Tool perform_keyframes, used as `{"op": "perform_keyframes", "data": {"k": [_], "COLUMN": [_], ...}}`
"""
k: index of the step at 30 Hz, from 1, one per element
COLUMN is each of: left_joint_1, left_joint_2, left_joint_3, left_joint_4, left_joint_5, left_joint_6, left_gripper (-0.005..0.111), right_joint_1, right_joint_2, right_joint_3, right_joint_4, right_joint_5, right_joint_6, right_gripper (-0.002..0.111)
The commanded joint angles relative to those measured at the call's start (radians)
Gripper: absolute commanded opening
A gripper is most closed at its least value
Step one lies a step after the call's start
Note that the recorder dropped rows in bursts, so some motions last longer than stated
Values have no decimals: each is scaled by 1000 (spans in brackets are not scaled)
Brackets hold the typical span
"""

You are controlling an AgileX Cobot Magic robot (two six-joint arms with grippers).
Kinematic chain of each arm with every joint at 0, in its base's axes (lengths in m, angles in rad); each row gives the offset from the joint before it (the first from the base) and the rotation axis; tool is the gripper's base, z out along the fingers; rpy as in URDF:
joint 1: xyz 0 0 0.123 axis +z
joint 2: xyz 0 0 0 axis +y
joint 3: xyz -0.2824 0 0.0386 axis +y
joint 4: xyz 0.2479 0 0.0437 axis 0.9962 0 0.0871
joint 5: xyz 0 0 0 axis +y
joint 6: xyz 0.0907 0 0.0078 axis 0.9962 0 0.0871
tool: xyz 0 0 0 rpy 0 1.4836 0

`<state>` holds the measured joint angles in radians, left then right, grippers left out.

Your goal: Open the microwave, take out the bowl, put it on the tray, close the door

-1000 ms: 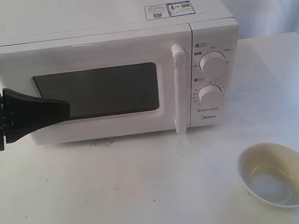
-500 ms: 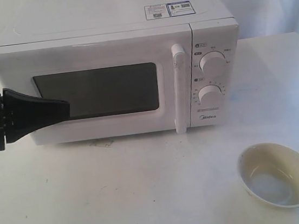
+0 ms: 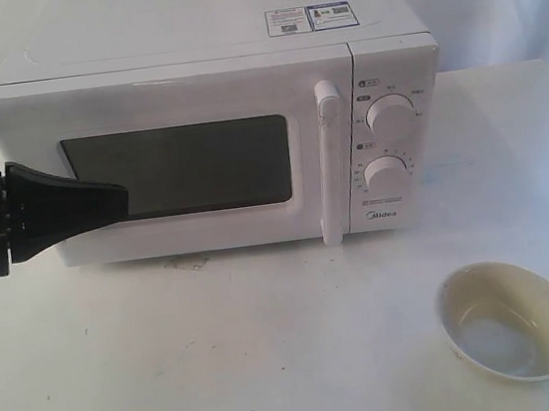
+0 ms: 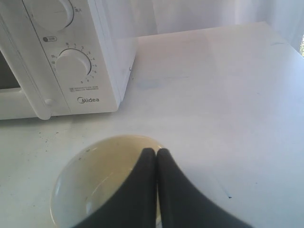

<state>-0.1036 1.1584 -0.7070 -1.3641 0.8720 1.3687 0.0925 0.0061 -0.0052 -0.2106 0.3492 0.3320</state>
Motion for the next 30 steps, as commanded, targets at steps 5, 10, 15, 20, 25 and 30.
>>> {"op": "perform_keyframes", "data": {"k": [5, 10, 15, 20, 25, 30], "left_joint_1": [-2, -2, -2, -2, -2, -2], "left_joint_2": [-10, -10, -10, -61, -289, -517], "left_joint_3": [-3, -3, -3, -3, 23, 113], "left_joint_4": [-11, -11, -11, -11, 28, 95], "left_joint_5": [12, 12, 12, 10, -129, -228], "left_joint_6": [-4, -4, -4, -4, -87, -142], "left_gripper": [0, 0, 0, 0, 0, 0], "right_joint_1": [-5, -5, -5, -5, -5, -5], "right_joint_2": [-6, -6, -6, -6, -6, -6], "right_joint_3": [5, 5, 5, 5, 5, 5], "right_joint_4": [-9, -9, -9, -9, -9, -9], "right_joint_5": [2, 2, 2, 2, 1, 1], "right_joint_6": [3, 3, 3, 3, 3, 3], "right_gripper": [0, 0, 0, 0, 0, 0]}}
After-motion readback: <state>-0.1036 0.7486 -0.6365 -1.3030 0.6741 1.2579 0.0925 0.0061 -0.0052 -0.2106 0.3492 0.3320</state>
